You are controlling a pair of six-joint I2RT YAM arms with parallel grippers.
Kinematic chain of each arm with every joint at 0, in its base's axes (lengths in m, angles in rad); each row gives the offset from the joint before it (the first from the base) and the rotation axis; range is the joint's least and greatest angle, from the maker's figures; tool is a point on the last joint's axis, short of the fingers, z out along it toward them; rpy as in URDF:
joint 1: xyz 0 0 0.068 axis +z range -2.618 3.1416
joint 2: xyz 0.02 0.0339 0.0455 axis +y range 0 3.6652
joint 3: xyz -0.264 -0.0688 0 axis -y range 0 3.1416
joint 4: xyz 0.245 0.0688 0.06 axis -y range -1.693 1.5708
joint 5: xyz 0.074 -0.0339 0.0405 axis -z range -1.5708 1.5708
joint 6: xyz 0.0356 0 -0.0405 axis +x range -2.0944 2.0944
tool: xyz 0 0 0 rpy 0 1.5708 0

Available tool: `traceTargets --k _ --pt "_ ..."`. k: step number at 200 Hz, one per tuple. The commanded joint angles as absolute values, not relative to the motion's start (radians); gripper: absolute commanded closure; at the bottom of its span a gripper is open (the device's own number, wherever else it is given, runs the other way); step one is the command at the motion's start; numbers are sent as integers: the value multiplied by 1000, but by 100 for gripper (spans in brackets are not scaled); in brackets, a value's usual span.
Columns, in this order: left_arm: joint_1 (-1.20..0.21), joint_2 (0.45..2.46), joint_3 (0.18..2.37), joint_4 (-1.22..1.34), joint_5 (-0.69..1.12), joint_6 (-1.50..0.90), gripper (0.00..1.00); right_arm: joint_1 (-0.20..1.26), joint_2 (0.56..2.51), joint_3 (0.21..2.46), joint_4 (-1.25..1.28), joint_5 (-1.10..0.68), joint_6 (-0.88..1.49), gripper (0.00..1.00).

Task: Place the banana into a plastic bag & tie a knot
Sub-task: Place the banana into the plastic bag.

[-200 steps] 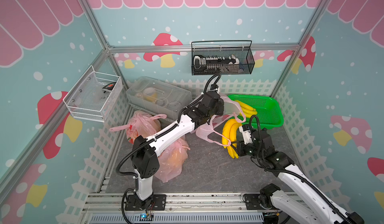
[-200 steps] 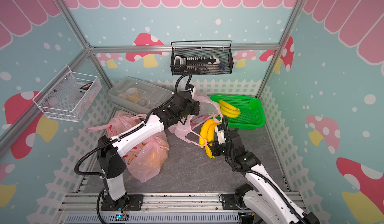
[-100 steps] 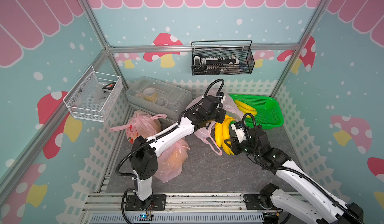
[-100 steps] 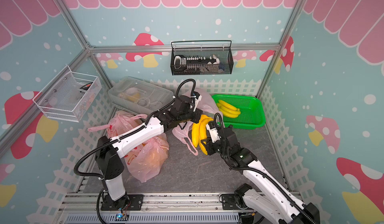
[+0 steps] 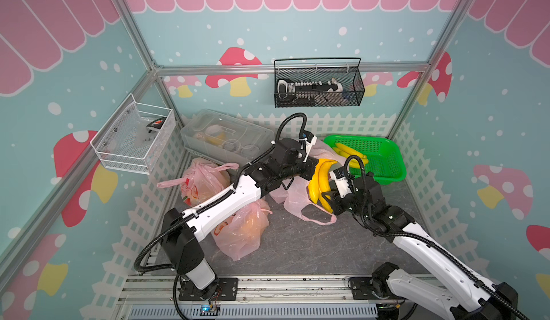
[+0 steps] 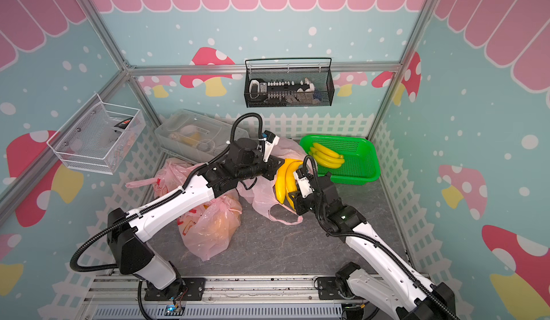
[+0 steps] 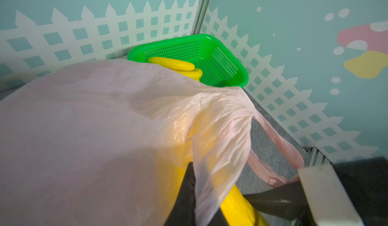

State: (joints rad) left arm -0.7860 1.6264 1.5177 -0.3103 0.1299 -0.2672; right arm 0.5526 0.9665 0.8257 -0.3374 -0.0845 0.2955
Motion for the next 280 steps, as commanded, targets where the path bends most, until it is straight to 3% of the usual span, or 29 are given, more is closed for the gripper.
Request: traceTargets --k 1,58,83,128,153,173,229,252,280 --pt "-789 1576 1460 -240 207 -330 100 556 996 886 -337 10 295 86" --pt "-834 1524 1336 -93 196 -438 100 555 1123 1013 -397 56 575 84" --pt "-838 1513 1253 47 172 -538 100 558 1198 1010 -353 -4 642 83" --pt "-790 1516 1208 64 87 -645 100 559 1275 986 -319 -37 597 56" --pt "-742 1526 1200 35 87 -667 100 559 1227 998 -331 -95 504 33" --pt "-713 1532 1196 13 76 -659 100 551 1156 1022 -386 -85 403 22" --pt "-645 1588 1228 -49 75 -651 100 433 986 1058 -470 -149 212 17" --pt "-641 1594 1232 -55 66 -647 100 329 969 1058 -460 -151 245 16" --pt "-642 1589 1225 -54 69 -644 100 194 1054 1084 -462 -32 393 12"
